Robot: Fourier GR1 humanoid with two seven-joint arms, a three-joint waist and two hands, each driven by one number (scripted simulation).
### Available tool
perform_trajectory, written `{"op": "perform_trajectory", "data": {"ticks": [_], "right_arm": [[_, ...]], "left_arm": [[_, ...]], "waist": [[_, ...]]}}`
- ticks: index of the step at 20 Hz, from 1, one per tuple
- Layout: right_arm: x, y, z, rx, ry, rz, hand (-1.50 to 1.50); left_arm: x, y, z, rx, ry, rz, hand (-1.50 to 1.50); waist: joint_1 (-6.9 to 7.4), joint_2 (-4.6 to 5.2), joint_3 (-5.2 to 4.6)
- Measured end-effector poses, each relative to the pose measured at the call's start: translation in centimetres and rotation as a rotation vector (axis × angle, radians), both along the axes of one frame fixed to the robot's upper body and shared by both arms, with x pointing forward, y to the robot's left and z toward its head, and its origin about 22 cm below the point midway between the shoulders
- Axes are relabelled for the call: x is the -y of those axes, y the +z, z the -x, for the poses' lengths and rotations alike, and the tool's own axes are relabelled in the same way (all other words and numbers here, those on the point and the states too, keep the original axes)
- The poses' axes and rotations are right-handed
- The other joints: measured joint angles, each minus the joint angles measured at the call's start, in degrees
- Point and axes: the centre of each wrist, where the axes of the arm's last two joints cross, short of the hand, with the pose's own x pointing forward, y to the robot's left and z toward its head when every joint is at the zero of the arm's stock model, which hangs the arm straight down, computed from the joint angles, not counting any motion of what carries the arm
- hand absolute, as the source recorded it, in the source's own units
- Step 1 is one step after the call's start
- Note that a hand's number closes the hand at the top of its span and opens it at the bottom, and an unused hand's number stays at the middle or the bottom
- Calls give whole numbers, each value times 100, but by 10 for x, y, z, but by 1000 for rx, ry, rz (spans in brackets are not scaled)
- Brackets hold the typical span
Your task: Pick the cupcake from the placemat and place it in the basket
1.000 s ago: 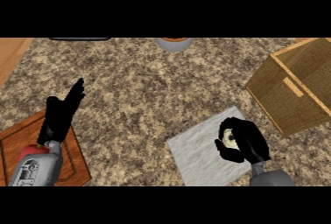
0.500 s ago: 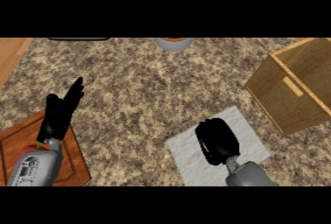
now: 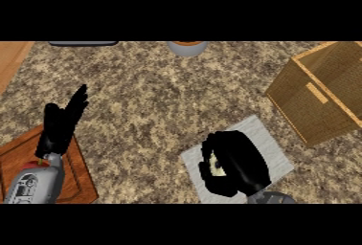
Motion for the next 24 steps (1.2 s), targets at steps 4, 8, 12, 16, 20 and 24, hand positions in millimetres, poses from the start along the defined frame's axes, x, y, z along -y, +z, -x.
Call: {"op": "perform_trajectory", "data": {"ticks": [4, 8, 12, 16, 20, 24], "right_arm": [[10, 49, 13, 42, -36, -213, 150], [24, 100, 27, 102, -77, -339, 150], [34, 149, 36, 146, -125, -394, 150], [43, 189, 33, 185, -155, -445, 150], [55, 223, 17, 238, -181, -483, 150], [64, 249, -1, 287, -245, -399, 150]], "left_arm": [[-4, 1, 0, 0, 6, -1, 0], [-1, -3, -6, 0, 9, -7, 0], [-1, -2, -6, -5, -2, -3, 0], [3, 0, -11, -5, -5, 0, 0], [0, 0, -6, 0, -7, -3, 0], [0, -3, -5, 0, -1, -5, 0]], "waist": [[-21, -3, 0], [-27, 9, -4], [19, 8, -7], [30, 11, -6], [47, 5, -6], [50, 11, -9]]}}
